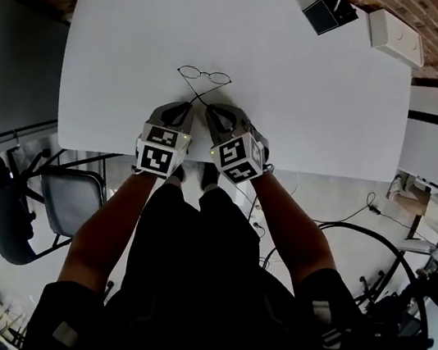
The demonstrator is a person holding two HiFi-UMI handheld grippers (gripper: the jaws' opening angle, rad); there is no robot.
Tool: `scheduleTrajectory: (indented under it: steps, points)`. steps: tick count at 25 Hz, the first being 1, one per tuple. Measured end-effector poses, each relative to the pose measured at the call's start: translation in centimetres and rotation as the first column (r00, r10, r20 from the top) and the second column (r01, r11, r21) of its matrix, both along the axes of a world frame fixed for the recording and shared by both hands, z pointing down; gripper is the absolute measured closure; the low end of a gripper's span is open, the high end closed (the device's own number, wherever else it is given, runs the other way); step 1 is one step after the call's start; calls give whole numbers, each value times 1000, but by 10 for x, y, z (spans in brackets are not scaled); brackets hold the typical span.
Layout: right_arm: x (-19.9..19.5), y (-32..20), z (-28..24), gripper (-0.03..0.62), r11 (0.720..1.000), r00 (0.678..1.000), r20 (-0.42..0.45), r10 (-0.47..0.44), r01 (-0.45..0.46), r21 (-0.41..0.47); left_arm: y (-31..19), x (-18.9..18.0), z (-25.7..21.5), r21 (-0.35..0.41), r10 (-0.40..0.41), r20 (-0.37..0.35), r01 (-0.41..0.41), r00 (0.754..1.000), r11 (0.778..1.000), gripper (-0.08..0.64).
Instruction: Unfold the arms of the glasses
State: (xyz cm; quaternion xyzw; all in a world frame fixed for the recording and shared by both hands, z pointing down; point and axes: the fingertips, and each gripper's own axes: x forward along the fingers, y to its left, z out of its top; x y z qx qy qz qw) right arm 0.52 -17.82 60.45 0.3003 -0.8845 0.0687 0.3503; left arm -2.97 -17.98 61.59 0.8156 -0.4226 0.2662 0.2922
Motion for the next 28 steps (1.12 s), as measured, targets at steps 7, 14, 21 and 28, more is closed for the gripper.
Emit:
scheduleTrajectory:
  steps: [7,14,21,28]
  points:
    - [1,2,13,569,999,999,-39,-26,25,-26,10,10,12,-48,59,-4,-59,998,997,523]
    - [2,8,21,569,999,998,-57,-37,35,-31,28,11,15,-90,120,-38,-123,992,988,412]
    - [4,9,14,561,1000,999,-54,-6,5,-19,15,-18,-4,-28,-15,-48,13,999,1000,397]
    - [10,1,-6,502,983,986,29,164,-161,-85,-2,-21,-19,21,-43,-42,44,998,999,397]
